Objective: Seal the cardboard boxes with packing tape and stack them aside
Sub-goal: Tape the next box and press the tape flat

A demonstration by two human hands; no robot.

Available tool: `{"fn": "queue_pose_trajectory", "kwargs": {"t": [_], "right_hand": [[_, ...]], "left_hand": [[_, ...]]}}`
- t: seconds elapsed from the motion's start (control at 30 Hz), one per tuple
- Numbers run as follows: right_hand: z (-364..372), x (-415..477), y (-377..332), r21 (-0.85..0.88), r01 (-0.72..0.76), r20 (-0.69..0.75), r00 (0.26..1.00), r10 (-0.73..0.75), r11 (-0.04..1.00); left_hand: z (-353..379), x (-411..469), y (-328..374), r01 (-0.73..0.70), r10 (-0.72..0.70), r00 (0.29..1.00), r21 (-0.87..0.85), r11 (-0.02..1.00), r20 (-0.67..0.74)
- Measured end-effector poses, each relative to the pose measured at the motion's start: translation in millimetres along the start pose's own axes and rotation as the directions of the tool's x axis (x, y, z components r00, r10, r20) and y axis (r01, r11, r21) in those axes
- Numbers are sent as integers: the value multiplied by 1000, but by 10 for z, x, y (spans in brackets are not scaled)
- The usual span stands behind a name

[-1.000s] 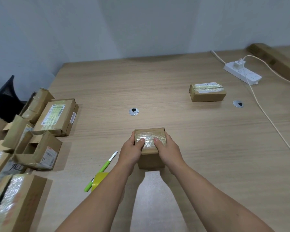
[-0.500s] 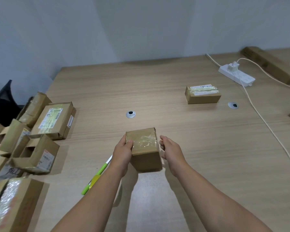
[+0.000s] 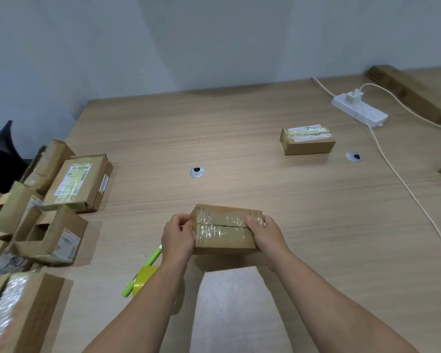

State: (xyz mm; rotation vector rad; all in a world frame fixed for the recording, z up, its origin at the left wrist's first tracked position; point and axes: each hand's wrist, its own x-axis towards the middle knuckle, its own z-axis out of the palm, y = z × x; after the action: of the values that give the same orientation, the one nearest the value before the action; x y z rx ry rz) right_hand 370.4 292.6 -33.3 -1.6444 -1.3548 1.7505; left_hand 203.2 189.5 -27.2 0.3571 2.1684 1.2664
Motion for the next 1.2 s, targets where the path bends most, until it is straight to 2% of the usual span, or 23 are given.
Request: {"fn": "queue_pose_trajectory", "kwargs": {"t": [0.13, 0.23, 0.37, 0.57, 0.83, 1.2], "right_hand": [[45, -51, -43, -210, 31, -45, 998, -41, 977], [152, -55, 21, -331, 40, -40, 998, -56, 943], [248, -34, 85, -491, -1, -123, 990, -68, 871], [248, 9, -7, -504, 10, -93, 993, -66, 864], [164, 43, 22, -436, 33, -69, 995, -70, 899], [68, 55, 37, -360, 81, -54, 993, -107, 929]], "left_hand": [[78, -36, -17, 87, -79, 990, -60, 994, 119], [186, -81, -101, 44, -61, 982, 100, 994, 179], [298, -126, -175, 33, -61, 989, 203, 979, 134], [316, -34, -124, 25, -57, 988, 217, 976, 145], [269, 87, -151, 61, -83, 978, 121, 991, 190], [199, 254, -274, 229, -218, 943, -14, 973, 250]]}}
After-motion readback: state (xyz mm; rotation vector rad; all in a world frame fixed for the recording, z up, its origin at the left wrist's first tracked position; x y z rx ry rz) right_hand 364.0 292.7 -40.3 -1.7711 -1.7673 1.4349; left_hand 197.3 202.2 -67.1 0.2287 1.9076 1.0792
